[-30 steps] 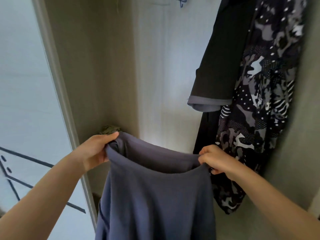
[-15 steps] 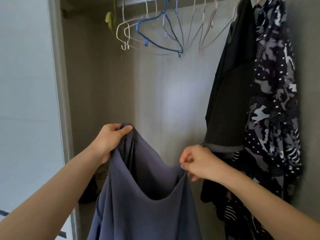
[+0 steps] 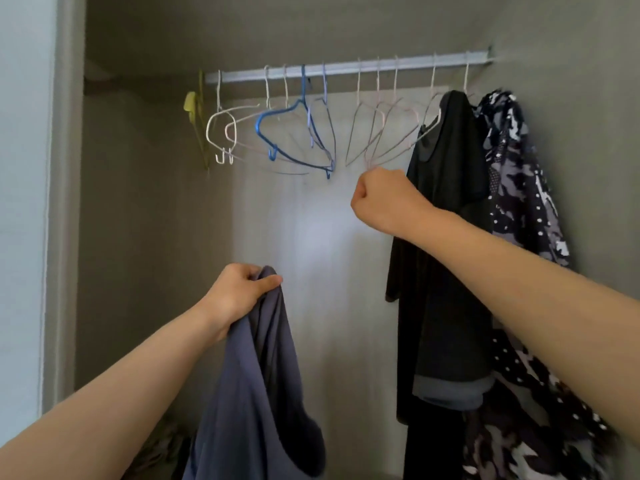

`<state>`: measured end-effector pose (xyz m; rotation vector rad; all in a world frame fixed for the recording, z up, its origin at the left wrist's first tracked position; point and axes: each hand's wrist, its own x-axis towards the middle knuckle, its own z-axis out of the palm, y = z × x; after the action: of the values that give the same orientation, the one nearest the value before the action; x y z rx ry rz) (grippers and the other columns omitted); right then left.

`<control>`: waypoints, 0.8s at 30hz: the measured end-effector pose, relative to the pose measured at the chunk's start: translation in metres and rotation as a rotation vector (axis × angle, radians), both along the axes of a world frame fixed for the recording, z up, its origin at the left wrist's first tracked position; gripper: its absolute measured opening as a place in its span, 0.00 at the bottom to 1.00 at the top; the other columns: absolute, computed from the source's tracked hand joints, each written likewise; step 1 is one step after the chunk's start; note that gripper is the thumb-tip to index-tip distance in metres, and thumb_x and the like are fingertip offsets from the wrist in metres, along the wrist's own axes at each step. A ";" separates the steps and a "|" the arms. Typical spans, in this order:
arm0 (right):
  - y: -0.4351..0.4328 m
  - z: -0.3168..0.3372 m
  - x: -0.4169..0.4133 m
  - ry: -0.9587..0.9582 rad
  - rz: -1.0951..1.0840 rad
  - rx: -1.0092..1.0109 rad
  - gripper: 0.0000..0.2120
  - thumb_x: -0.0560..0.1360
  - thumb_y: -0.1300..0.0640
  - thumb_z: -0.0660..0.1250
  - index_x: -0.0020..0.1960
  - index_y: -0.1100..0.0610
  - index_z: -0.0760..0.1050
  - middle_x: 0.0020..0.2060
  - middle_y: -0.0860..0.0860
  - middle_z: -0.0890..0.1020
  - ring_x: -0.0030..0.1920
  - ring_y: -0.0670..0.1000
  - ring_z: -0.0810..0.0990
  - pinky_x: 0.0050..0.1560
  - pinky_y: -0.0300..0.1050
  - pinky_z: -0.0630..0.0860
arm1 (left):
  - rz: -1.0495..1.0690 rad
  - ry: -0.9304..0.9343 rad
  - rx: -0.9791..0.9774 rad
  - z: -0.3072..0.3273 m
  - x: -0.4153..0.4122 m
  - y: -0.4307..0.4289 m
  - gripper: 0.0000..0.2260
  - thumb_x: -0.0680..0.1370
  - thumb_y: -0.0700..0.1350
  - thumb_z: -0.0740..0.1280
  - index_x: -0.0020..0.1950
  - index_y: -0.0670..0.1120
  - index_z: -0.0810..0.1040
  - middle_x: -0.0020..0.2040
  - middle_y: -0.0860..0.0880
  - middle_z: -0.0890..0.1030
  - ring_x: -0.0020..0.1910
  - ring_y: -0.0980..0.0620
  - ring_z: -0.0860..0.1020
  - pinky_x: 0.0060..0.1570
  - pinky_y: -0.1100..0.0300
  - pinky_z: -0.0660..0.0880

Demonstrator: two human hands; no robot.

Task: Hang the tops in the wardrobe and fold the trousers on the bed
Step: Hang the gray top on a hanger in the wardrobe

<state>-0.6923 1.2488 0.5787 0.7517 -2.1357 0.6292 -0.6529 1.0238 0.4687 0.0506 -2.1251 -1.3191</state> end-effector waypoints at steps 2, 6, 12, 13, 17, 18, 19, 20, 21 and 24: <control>0.006 0.022 -0.002 0.124 -0.060 -0.005 0.06 0.77 0.60 0.59 0.45 0.61 0.73 0.44 0.58 0.78 0.46 0.60 0.78 0.44 0.49 0.76 | -0.014 0.013 -0.058 0.011 -0.014 0.001 0.16 0.76 0.46 0.73 0.36 0.38 0.72 0.34 0.45 0.69 0.34 0.49 0.67 0.37 0.56 0.66; 0.016 0.062 -0.003 0.306 -0.160 -0.004 0.08 0.76 0.59 0.59 0.48 0.62 0.74 0.43 0.59 0.78 0.44 0.62 0.77 0.43 0.52 0.77 | -0.008 0.037 -0.143 0.036 -0.037 0.013 0.18 0.75 0.44 0.73 0.34 0.44 0.66 0.33 0.46 0.63 0.33 0.50 0.62 0.34 0.59 0.61; 0.033 0.113 -0.019 0.416 -0.265 -0.030 0.11 0.75 0.59 0.58 0.53 0.62 0.75 0.47 0.60 0.77 0.48 0.64 0.76 0.42 0.49 0.72 | 0.055 0.117 -0.274 0.074 -0.063 0.028 0.24 0.76 0.44 0.72 0.31 0.47 0.57 0.31 0.48 0.57 0.30 0.51 0.56 0.24 0.63 0.55; 0.036 0.120 -0.022 0.445 -0.273 -0.045 0.12 0.75 0.59 0.58 0.55 0.62 0.74 0.49 0.61 0.78 0.50 0.64 0.76 0.43 0.51 0.73 | 0.061 0.128 -0.282 0.078 -0.067 0.030 0.24 0.76 0.44 0.72 0.31 0.47 0.58 0.31 0.47 0.58 0.30 0.51 0.56 0.23 0.63 0.55; 0.045 0.149 -0.034 0.497 -0.313 -0.051 0.08 0.76 0.62 0.57 0.51 0.64 0.72 0.51 0.63 0.78 0.56 0.64 0.73 0.45 0.51 0.70 | 0.073 0.167 -0.296 0.094 -0.083 0.034 0.22 0.76 0.45 0.73 0.32 0.46 0.60 0.32 0.46 0.59 0.30 0.50 0.58 0.28 0.60 0.56; 0.046 0.156 -0.037 0.459 -0.326 -0.050 0.06 0.77 0.62 0.57 0.48 0.64 0.71 0.51 0.65 0.78 0.55 0.65 0.73 0.45 0.50 0.68 | 0.078 0.176 -0.301 0.097 -0.085 0.035 0.23 0.76 0.45 0.73 0.32 0.46 0.60 0.31 0.46 0.59 0.30 0.50 0.57 0.29 0.58 0.56; 0.047 0.163 -0.041 0.406 -0.332 -0.061 0.05 0.77 0.63 0.57 0.47 0.63 0.71 0.52 0.66 0.78 0.55 0.65 0.74 0.45 0.49 0.67 | 0.081 0.182 -0.310 0.099 -0.087 0.036 0.23 0.76 0.45 0.73 0.31 0.47 0.59 0.31 0.47 0.59 0.30 0.50 0.57 0.29 0.58 0.56; 0.048 0.169 -0.043 0.348 -0.327 -0.083 0.06 0.78 0.63 0.58 0.48 0.63 0.72 0.53 0.67 0.78 0.55 0.66 0.74 0.46 0.50 0.68 | 0.082 0.186 -0.317 0.100 -0.089 0.035 0.24 0.76 0.45 0.73 0.31 0.47 0.59 0.30 0.47 0.59 0.30 0.50 0.58 0.28 0.59 0.56; 0.049 0.175 -0.045 0.287 -0.322 -0.116 0.07 0.78 0.63 0.58 0.51 0.65 0.73 0.56 0.67 0.77 0.54 0.66 0.74 0.48 0.51 0.70 | 0.082 0.189 -0.323 0.102 -0.092 0.035 0.24 0.76 0.45 0.73 0.30 0.47 0.59 0.29 0.48 0.60 0.29 0.51 0.58 0.26 0.61 0.56; 0.054 0.186 -0.053 0.146 -0.350 -0.196 0.10 0.81 0.63 0.57 0.57 0.66 0.72 0.63 0.65 0.74 0.61 0.65 0.74 0.57 0.51 0.71 | 0.086 0.193 -0.370 0.108 -0.097 0.034 0.23 0.75 0.45 0.73 0.31 0.46 0.61 0.30 0.47 0.61 0.29 0.51 0.58 0.25 0.62 0.57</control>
<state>-0.7450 1.3026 0.7649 0.2973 -1.9723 0.5650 -0.7502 1.0574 0.5764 -0.1325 -2.1387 -0.8303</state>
